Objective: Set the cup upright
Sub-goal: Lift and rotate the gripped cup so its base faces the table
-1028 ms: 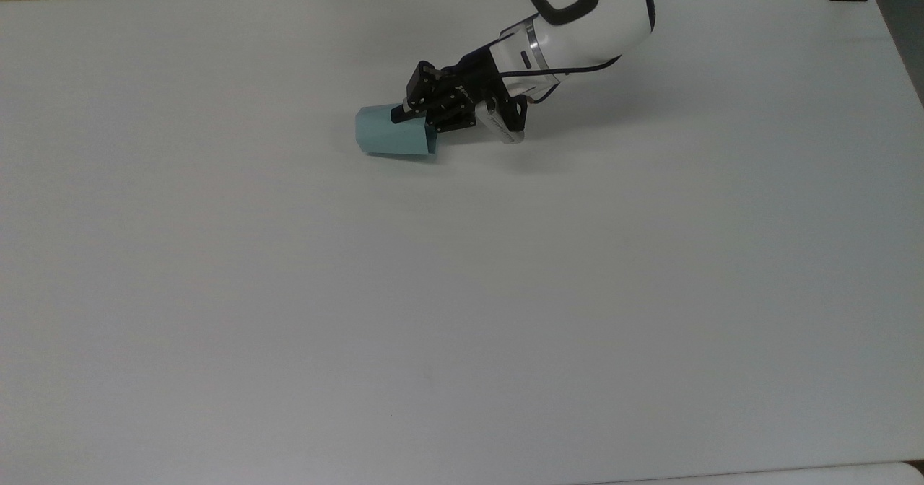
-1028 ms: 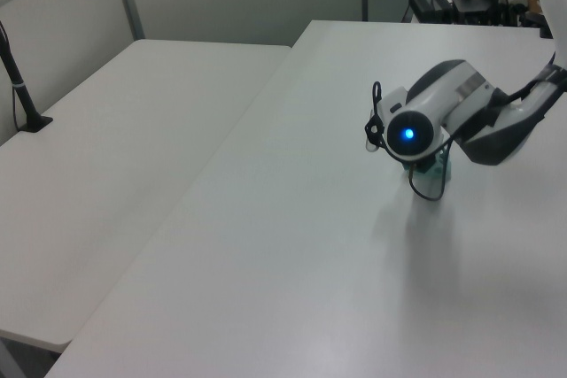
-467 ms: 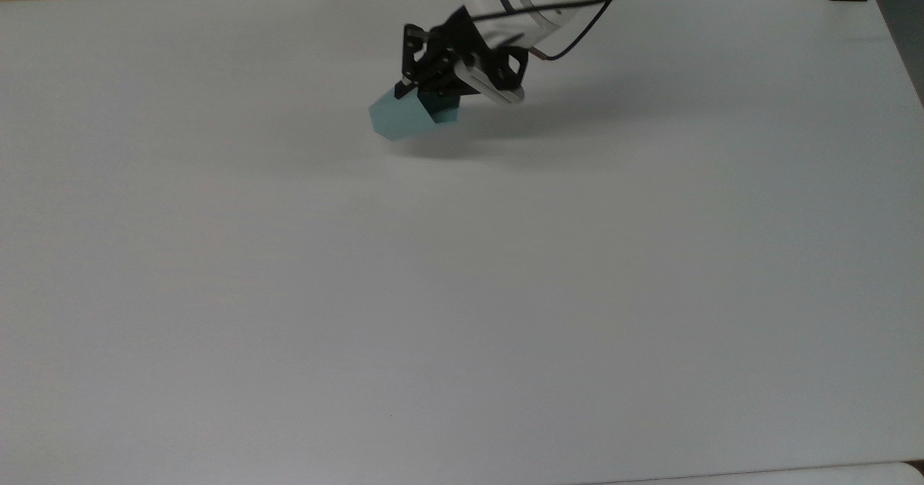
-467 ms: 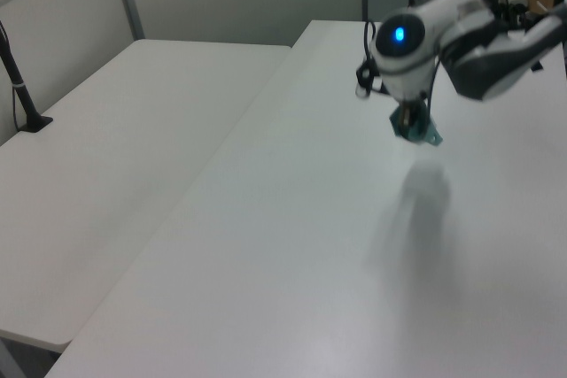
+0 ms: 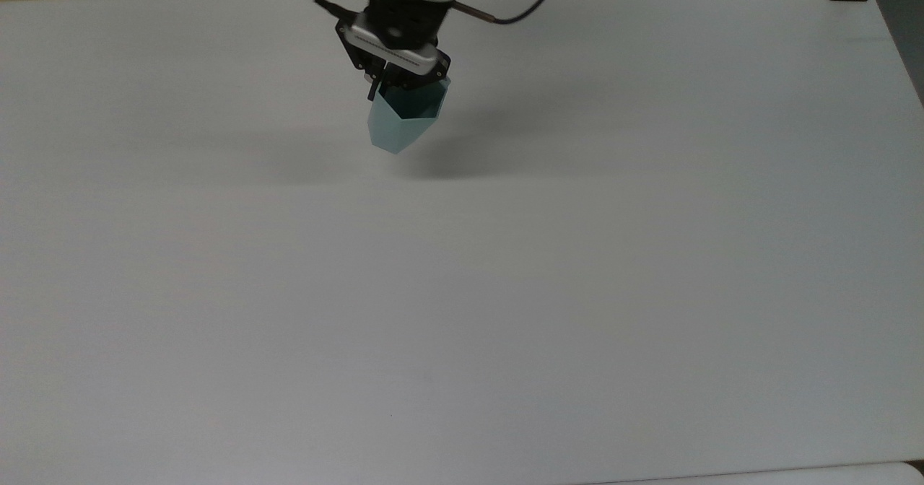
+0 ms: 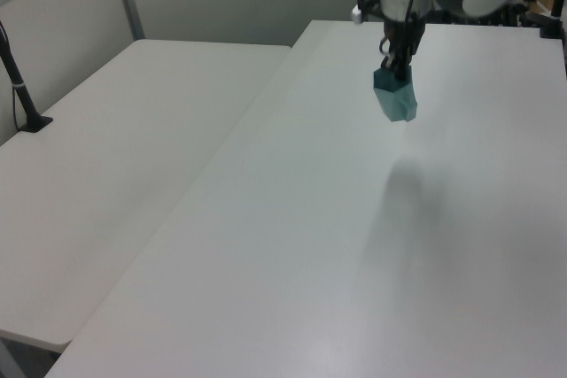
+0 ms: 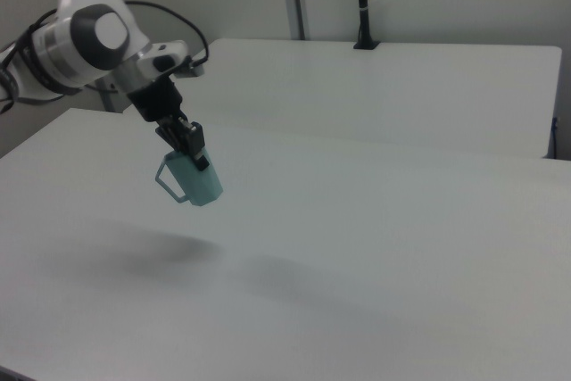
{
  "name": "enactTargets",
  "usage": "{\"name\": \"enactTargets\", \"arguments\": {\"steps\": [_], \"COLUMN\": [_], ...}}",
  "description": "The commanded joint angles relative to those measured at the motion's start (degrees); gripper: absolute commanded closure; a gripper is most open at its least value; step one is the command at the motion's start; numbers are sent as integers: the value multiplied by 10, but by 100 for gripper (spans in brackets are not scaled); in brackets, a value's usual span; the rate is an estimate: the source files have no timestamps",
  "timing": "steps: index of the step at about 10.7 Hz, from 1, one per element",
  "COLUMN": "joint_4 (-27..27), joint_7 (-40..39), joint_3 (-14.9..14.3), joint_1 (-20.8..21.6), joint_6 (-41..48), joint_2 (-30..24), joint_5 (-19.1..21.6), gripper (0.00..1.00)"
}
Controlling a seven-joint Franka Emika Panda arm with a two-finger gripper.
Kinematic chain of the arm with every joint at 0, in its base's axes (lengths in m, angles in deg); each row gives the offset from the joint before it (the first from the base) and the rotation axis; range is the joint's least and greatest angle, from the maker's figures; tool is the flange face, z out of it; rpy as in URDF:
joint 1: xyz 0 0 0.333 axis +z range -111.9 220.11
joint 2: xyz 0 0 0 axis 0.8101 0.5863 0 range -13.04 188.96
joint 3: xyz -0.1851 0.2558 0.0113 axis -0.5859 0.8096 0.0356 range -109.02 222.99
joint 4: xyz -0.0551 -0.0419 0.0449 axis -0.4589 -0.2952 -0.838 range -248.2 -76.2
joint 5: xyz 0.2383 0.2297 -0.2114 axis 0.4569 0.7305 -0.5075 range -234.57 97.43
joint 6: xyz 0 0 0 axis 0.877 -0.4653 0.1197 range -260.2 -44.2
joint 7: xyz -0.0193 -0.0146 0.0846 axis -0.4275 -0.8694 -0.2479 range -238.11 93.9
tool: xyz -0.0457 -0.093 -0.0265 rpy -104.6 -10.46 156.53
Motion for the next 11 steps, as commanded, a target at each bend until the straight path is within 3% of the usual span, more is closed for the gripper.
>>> {"name": "enactTargets", "arguments": {"steps": [1, 4, 7, 11], "joint_4": [-97, -153, -211, -217], "joint_7": [-67, -104, -127, -138], "joint_3": [-15, -55, -67, -67], "joint_1": [-45, -65, -64, -65], "joint_6": [-126, -216, -276, -286], "joint_2": [-53, -50, -47, -26], "joint_5": [144, 245, 250, 249], "gripper": [100, 100, 100, 100]}}
